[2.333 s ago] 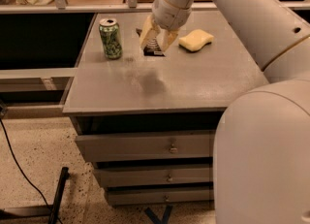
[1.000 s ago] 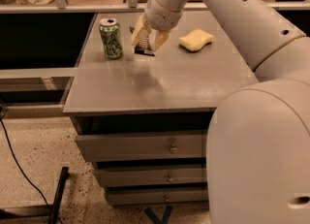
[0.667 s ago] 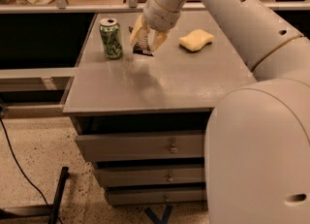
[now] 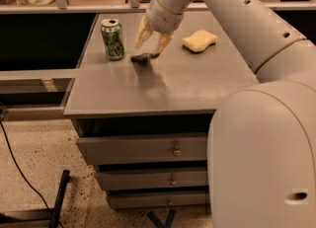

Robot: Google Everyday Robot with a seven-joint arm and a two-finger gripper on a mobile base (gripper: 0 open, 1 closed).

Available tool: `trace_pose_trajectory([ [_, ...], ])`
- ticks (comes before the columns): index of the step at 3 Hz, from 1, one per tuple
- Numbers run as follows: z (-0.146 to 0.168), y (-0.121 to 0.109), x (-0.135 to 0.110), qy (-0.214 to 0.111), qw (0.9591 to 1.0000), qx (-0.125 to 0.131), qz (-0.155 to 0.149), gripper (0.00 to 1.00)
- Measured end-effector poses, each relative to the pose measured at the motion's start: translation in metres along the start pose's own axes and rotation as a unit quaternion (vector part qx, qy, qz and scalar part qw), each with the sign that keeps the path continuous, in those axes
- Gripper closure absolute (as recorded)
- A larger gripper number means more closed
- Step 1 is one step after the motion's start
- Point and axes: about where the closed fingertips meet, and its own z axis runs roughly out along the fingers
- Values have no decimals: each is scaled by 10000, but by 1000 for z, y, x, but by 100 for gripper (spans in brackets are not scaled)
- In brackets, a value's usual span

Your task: Move rxbar chocolate near green can

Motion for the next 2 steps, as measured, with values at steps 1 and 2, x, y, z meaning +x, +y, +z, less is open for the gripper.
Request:
trace_pose_trajectory([
  [1,4,-1,0,-13,10000,5,-2,0],
  [2,4,-1,0,-13,10000,5,-2,0],
])
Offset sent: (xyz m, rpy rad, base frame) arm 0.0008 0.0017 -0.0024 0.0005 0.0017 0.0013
